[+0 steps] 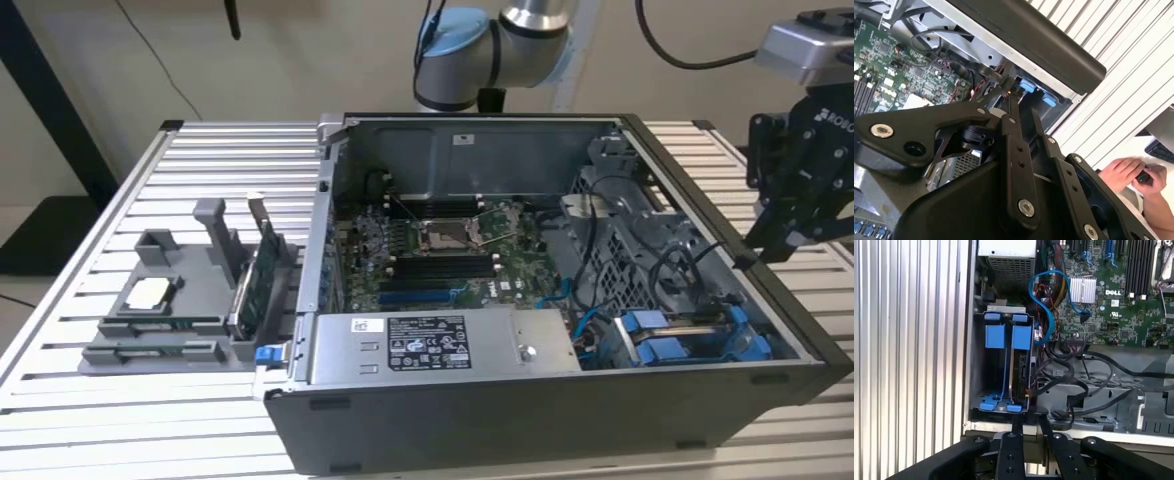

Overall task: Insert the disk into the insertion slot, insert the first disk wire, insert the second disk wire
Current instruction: 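Insert the second disk wire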

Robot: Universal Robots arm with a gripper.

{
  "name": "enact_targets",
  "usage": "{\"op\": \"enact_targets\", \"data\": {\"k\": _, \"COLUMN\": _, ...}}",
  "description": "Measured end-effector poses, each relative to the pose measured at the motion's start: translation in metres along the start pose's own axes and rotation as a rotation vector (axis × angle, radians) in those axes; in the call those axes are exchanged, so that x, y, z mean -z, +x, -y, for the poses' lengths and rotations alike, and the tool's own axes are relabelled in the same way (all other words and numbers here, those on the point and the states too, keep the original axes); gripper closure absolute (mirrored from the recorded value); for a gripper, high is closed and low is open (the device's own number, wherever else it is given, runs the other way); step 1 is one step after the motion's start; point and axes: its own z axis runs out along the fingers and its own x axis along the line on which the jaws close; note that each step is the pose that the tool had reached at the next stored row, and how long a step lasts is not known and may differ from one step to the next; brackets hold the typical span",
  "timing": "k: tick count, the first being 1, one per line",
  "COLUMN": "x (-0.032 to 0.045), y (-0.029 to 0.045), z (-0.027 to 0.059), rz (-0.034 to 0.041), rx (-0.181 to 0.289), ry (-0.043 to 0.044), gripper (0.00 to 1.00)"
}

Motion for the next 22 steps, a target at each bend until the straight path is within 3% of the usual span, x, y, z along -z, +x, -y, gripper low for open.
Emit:
{"op": "enact_targets", "data": {"k": 9, "x": -0.0004, "y": -0.0012, "z": 0.0015, "rz": -0.0002, "rx": 0.000, "ry": -0.0001, "gripper": 0.74}}
{"op": "enact_targets", "data": {"k": 13, "x": -0.0030, "y": -0.0013, "z": 0.0043, "rz": -0.0001, "rx": 0.001, "ry": -0.0162, "gripper": 0.74}}
{"op": "enact_targets", "data": {"k": 17, "x": -0.0072, "y": -0.0015, "z": 0.0097, "rz": 0.0003, "rx": 0.002, "ry": -0.0269, "gripper": 0.74}}
{"op": "enact_targets", "data": {"k": 20, "x": -0.0093, "y": -0.0016, "z": 0.0119, "rz": 0.0073, "rx": 0.002, "ry": -0.0302, "gripper": 0.74}}
{"op": "enact_targets", "data": {"k": 22, "x": -0.0099, "y": -0.0016, "z": 0.0124, "rz": 0.0193, "rx": 0.002, "ry": -0.0321, "gripper": 0.74}}
